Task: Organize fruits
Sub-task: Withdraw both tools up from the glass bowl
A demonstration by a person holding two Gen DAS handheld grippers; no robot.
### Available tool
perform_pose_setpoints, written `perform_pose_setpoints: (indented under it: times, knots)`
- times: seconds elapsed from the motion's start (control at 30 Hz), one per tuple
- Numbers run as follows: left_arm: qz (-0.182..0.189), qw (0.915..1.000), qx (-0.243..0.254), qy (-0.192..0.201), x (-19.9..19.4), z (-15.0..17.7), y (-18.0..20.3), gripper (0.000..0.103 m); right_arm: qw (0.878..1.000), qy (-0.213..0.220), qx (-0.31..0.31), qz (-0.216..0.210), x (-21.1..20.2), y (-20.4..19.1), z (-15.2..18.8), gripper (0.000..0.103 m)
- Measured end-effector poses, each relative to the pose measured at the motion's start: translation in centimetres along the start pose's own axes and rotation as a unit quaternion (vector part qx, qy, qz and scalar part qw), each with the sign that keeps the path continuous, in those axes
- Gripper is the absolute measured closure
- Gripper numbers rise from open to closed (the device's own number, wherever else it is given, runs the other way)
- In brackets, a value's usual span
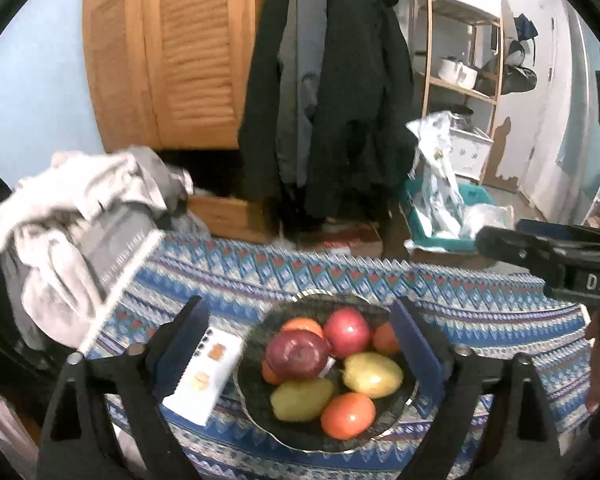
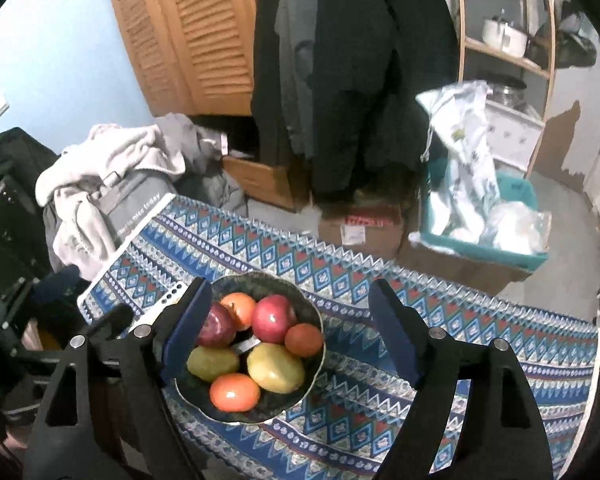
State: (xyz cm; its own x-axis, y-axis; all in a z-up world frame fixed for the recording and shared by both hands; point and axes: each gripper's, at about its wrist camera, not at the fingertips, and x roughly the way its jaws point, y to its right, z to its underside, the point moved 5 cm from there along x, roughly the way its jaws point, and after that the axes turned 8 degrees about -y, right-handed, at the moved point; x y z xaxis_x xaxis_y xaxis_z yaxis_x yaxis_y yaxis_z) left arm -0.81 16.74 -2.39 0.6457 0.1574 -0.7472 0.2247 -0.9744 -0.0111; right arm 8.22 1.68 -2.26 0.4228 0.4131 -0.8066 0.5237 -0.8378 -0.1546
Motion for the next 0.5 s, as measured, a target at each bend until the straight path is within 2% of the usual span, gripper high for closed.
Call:
perform_pose_setpoints:
  times: [0.13,0.5]
  knots:
    - [-0.006,0.9996,0.001,0.027,-1.9,-0.9,-0.1,0.001,1.000,0.020,-0.002,0.004,-1.8,0.1,-0.1,0.022]
    - [-0.019,0.9987,0.001,0.048,-4.2,-1.9,0.3,0.000,0.998,0.055,-0.013,0.022,-5.4,1.0,0.6,0.022]
